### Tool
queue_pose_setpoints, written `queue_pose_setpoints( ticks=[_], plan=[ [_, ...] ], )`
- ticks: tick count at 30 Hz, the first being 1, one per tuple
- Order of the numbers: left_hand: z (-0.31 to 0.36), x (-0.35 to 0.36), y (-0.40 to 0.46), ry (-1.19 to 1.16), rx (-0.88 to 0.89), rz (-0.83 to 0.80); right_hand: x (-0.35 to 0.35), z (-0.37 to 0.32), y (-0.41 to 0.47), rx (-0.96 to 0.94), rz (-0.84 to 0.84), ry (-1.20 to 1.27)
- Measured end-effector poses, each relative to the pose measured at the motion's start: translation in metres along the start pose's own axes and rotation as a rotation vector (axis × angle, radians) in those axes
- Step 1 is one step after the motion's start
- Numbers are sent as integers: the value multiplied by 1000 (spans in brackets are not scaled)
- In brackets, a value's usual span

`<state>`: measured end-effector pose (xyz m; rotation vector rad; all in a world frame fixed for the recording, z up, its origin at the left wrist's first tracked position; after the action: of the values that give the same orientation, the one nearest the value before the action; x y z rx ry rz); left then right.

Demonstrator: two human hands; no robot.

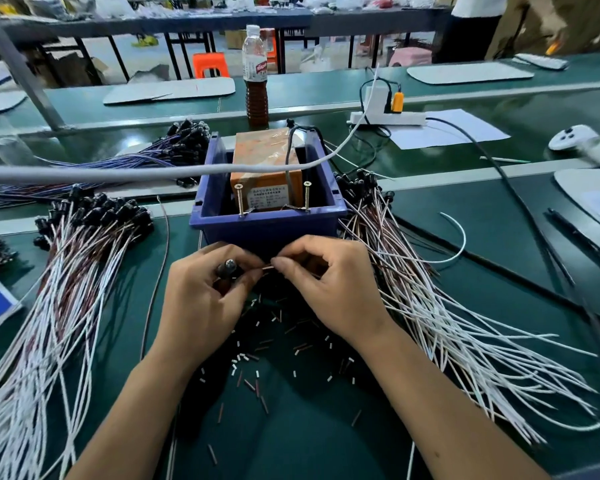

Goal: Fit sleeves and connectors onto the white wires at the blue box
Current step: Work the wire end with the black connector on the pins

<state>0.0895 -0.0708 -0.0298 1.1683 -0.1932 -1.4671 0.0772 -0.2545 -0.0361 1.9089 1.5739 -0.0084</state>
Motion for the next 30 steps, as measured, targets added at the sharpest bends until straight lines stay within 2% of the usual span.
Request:
queue_pose_setpoints(
  ticks=[19, 30],
  plan=[
    [6, 6, -1, -129, -52, -53, 1, -5, -1, 14, -117, 33],
    [-1, 2, -2, -139, -73, -67, -6, -14, -1, -39, 1, -46]
  ],
)
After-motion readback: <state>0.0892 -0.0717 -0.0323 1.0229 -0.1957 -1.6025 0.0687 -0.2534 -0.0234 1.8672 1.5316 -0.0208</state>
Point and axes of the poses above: each hand's wrist, its own y-axis towards the middle knuckle, its own x-axis out of the palm, z = x × y, the point moved 5 cm from there along y, towards the middle knuckle, and after that the axes turned 8 degrees about x, right-handed, at the moved point
